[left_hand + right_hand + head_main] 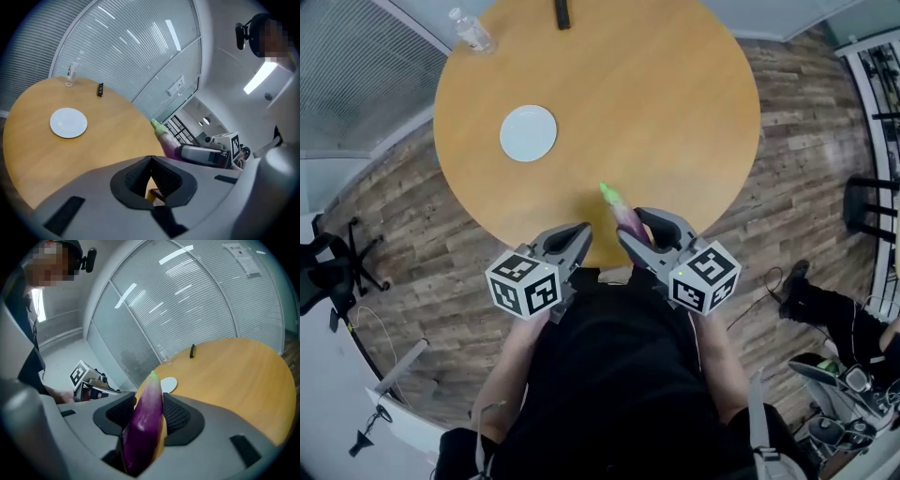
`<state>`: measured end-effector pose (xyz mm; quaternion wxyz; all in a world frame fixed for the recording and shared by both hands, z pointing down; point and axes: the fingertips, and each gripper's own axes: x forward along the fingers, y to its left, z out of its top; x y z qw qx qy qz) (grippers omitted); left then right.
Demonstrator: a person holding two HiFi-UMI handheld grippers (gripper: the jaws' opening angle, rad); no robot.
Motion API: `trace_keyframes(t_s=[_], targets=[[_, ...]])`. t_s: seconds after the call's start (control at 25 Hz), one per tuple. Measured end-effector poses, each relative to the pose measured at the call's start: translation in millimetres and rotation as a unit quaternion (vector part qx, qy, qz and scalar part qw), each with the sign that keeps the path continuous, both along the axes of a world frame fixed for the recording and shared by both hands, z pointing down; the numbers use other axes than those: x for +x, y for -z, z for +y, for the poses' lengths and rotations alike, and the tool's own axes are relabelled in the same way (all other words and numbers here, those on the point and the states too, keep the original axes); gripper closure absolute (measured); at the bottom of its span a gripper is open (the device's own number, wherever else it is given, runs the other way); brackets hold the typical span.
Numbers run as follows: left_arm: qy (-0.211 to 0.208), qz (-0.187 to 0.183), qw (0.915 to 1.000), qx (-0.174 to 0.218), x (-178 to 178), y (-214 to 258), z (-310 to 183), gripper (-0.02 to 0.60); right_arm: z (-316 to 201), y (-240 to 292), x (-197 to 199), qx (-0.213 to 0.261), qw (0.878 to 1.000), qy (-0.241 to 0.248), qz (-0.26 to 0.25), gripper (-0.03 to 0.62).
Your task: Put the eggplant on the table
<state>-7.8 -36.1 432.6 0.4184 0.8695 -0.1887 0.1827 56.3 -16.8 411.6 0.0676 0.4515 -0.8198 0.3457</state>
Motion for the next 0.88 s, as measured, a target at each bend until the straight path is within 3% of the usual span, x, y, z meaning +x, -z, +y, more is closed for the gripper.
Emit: trace_keyframes(t_s=[0.16, 0.4, 0.88], targets=[[-0.026, 0.009, 0.9996, -0.001, -20.7, 0.6, -8.9, 0.569, -13.1, 4.6, -29.7, 0.005, 1.0, -0.014, 0.011, 0.398], [-0.019, 0.026, 0.9995, -0.001, -31.8, 2.7, -13.7, 0.569, -24.9, 13.9, -47.1, 0.014, 0.999, -0.003, 0.029, 0.398], [0.032, 0.027, 0.9991, -0.002, -79.9, 1.5, -10.2, 0.569, -77.5, 7.0, -102.6, 0.016, 0.993, 0.092, 0.068, 0.398]])
